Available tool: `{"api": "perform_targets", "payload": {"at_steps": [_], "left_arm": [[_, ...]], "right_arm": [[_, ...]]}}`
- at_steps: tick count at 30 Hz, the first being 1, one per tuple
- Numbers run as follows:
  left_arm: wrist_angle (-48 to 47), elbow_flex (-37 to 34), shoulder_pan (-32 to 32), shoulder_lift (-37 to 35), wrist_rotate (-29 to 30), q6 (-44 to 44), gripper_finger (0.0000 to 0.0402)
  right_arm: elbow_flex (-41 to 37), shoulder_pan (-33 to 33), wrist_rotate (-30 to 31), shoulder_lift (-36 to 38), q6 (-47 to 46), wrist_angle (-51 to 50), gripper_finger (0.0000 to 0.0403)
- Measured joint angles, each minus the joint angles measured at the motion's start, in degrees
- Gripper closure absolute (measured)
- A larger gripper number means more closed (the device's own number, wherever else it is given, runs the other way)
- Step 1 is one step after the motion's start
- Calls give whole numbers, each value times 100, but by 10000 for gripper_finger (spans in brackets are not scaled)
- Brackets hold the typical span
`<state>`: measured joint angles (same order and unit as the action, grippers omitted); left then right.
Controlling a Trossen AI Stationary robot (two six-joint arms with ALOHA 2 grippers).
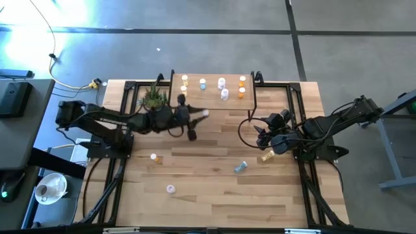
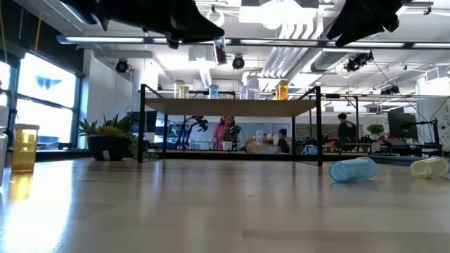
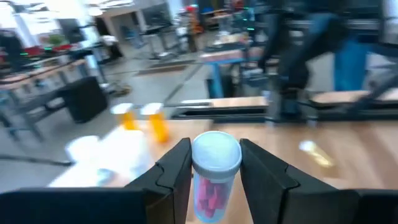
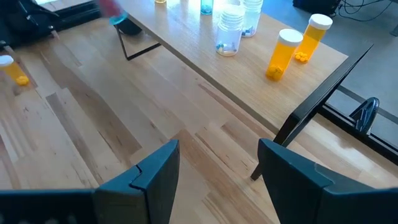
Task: Pick and place medicine bottles onto shelf by color
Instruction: Put the bottom blue pill bottle on the shelf
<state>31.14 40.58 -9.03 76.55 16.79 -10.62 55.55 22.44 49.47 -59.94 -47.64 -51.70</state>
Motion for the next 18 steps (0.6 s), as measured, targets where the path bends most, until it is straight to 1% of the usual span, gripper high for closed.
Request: {"api": "perform_targets", "payload": {"at_steps": [2,8,13,18], "left_arm": [[5,-2,-307,-41,-146,5,294],[-13,-2,-1159,-32,-553,386,295],[-43,16,-1639,-4,-748,520,295],[-872,551,-1881,-4,-783,550,295]], "right_arm": [[0,0,1,2,-15,9,194],[0,0,2,2,-27,11,194],[0,-4,2,2,-18,10,194],[0,-7,86,2,8,11,194]]}}
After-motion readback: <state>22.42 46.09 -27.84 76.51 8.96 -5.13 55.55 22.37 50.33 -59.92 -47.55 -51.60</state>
